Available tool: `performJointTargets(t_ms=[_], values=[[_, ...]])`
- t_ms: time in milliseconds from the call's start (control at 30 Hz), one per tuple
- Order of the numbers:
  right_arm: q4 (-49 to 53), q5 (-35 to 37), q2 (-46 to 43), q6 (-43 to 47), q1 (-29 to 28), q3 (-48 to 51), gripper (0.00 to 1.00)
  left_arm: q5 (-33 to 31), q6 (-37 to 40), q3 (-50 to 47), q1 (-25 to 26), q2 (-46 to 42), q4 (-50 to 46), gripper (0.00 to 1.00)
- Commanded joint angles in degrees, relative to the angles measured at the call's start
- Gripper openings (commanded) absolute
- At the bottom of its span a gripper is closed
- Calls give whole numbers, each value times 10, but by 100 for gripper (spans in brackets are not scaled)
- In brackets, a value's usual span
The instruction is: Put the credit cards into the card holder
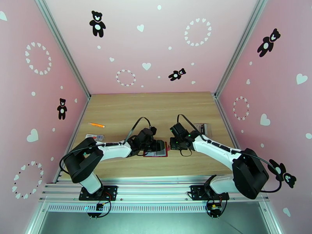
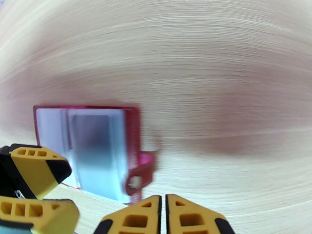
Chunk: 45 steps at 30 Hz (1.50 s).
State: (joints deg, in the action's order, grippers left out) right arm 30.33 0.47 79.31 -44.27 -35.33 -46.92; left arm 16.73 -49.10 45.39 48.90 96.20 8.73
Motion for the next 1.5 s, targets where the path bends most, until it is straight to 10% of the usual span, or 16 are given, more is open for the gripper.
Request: performJointTargets(t_ms=[0,600,1467], values=[[17,-12,-21,25,23,7,11,-1,13,9,3,-10,-31,57],[185,113,26,187,260,-187,47,-106,12,-100,-13,-244,-161,65],[211,160,232,218,355,-290,51,8,60,-80,-98,-143,-117,65]])
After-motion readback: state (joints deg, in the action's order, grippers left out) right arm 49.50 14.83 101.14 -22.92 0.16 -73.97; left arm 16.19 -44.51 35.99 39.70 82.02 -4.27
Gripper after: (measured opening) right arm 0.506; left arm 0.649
